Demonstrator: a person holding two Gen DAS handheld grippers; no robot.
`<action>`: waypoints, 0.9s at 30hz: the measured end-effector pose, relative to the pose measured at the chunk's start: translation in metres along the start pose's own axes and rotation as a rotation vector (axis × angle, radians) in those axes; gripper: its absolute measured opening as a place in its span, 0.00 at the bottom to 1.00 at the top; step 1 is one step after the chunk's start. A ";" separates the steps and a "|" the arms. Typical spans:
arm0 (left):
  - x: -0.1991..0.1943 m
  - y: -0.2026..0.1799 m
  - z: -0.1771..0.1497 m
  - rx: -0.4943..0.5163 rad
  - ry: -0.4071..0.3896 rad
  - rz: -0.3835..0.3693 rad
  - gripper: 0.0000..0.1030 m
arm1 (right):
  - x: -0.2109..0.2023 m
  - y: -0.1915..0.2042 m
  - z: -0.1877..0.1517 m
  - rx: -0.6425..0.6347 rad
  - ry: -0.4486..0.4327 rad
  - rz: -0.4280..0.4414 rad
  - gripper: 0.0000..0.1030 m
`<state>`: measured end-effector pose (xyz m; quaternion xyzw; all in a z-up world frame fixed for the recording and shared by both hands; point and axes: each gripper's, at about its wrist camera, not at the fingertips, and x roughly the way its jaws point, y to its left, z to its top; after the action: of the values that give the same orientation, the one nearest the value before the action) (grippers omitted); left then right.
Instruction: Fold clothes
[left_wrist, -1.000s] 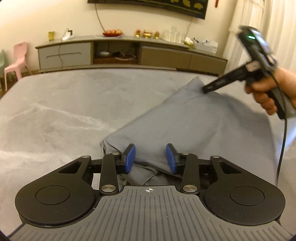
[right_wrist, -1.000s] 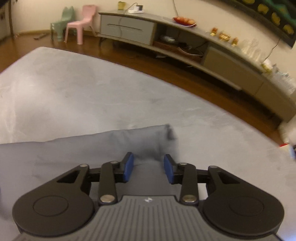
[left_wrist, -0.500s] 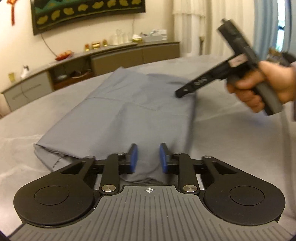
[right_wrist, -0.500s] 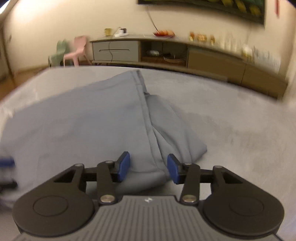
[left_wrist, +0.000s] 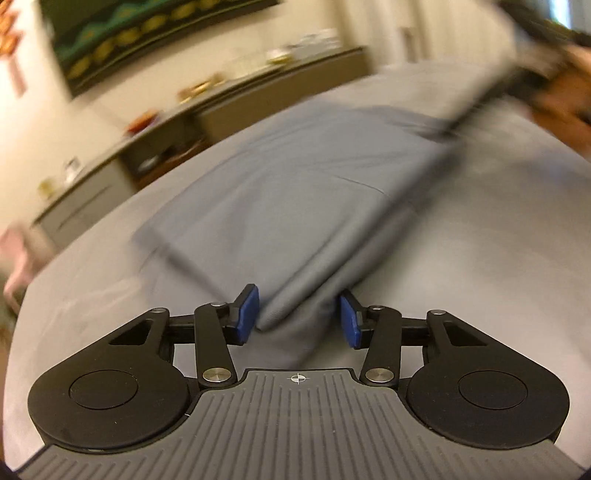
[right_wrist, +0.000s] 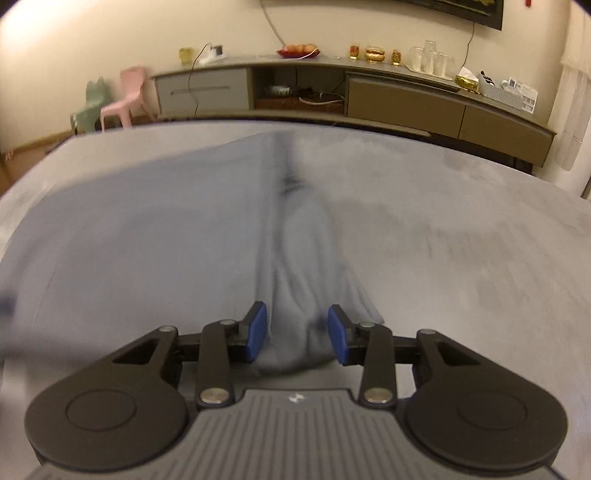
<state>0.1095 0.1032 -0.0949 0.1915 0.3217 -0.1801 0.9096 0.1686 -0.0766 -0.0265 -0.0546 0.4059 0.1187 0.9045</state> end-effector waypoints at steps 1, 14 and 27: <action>-0.003 0.006 0.002 -0.023 0.003 -0.052 0.38 | -0.009 0.006 -0.010 -0.020 0.000 -0.011 0.37; -0.037 0.065 0.016 -0.389 -0.052 -0.366 0.39 | -0.053 0.025 -0.022 -0.004 -0.265 0.104 0.36; -0.018 0.029 0.008 -0.268 0.038 -0.225 0.45 | 0.014 -0.009 -0.030 0.064 -0.139 0.081 0.50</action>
<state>0.1138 0.1284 -0.0710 0.0343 0.3794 -0.2327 0.8948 0.1584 -0.0890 -0.0566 -0.0007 0.3475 0.1457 0.9263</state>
